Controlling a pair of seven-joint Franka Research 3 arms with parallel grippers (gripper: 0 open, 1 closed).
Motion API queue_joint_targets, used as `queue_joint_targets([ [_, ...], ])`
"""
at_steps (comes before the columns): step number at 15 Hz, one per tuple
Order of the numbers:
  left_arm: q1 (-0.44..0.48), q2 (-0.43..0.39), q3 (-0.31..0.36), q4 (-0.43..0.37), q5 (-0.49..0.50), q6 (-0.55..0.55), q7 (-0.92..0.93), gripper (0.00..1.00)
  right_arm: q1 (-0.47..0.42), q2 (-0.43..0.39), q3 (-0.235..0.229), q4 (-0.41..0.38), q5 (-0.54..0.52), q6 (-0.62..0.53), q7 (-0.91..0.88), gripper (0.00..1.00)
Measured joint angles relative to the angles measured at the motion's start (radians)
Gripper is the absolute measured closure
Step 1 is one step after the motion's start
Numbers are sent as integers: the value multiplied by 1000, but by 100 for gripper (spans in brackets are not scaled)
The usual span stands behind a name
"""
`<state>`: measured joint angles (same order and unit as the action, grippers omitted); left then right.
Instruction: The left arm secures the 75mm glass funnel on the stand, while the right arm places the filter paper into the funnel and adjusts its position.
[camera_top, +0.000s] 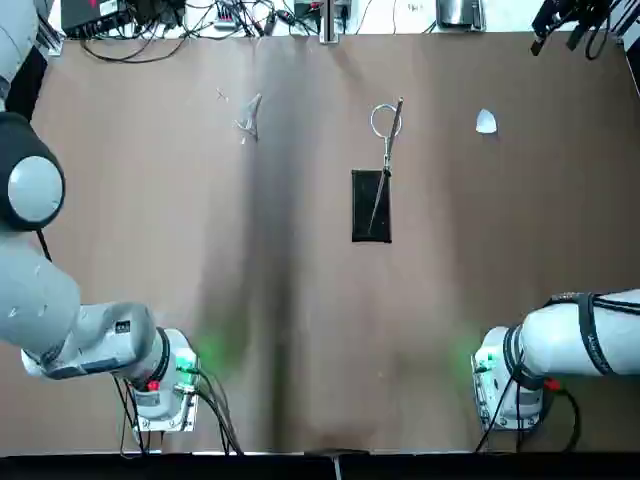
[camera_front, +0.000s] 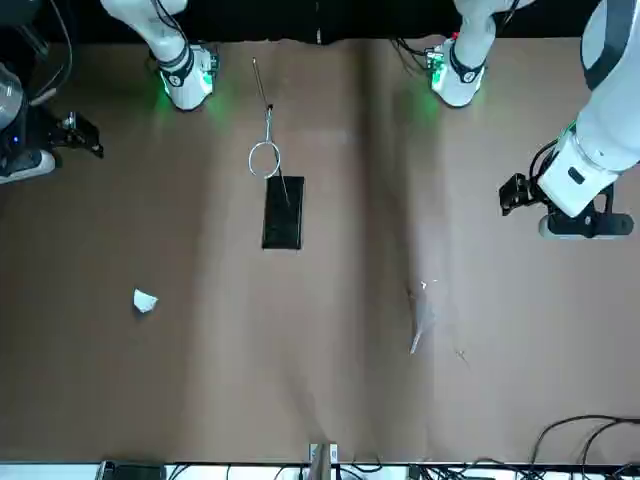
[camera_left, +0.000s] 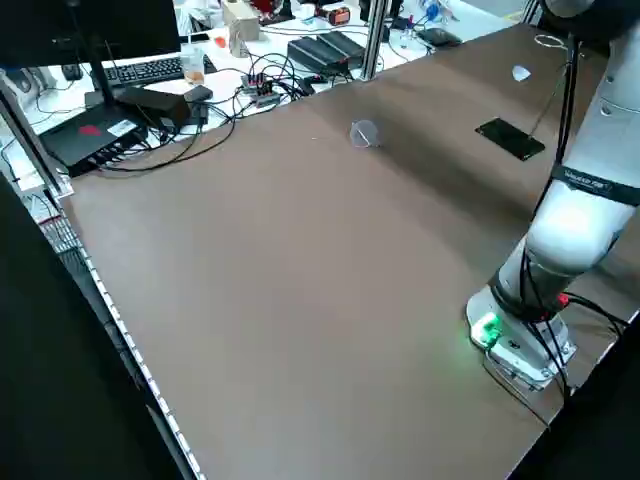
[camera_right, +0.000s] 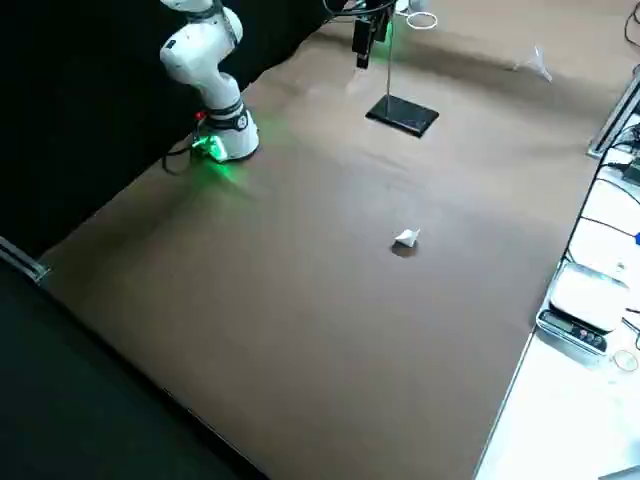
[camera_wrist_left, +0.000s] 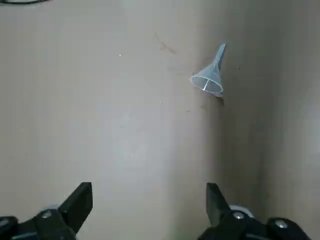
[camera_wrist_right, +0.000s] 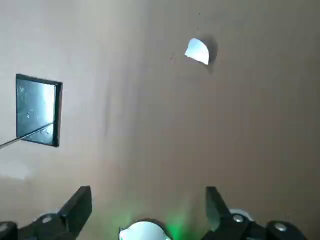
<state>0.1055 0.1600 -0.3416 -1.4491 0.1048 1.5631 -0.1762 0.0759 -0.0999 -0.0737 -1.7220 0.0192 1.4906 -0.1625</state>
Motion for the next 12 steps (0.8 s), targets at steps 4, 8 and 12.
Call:
queue_joint_targets([
  [4,15,0,4,0,-15,0,5,0,0,0,0,-1,0,0,0,0],
  [8,68,6,9,-9,-18,-18,4,0,1,0,3,-2,0,0,0,0],
  [12,138,63,12,-45,-77,-21,-26,0,0,8,3,-6,0,32,1,0],
])
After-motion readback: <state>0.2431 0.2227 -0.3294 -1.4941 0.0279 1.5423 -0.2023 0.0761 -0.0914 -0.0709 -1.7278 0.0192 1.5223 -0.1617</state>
